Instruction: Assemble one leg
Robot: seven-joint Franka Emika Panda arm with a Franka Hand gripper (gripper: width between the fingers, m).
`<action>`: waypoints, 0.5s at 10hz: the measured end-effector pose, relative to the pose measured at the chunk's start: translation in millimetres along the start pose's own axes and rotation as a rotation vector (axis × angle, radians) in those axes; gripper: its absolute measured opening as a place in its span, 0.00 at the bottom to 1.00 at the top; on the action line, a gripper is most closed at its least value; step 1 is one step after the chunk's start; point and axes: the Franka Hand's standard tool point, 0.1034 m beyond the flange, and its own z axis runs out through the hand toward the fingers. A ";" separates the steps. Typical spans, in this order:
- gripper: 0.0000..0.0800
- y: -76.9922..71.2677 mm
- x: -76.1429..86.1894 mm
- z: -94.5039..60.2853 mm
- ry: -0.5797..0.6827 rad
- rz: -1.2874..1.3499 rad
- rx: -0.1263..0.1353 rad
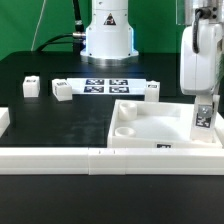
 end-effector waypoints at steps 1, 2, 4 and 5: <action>0.43 0.3 -0.5 0.1 0.000 -0.017 0.000; 0.60 0.4 -0.6 0.2 0.000 -0.017 0.000; 0.76 0.5 -0.7 0.2 0.000 -0.020 0.000; 0.80 0.5 -0.7 0.2 0.000 -0.020 0.000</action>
Offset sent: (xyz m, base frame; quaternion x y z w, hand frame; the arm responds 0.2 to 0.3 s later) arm 0.0000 0.0000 0.0000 0.0000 0.0000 0.0000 1.0000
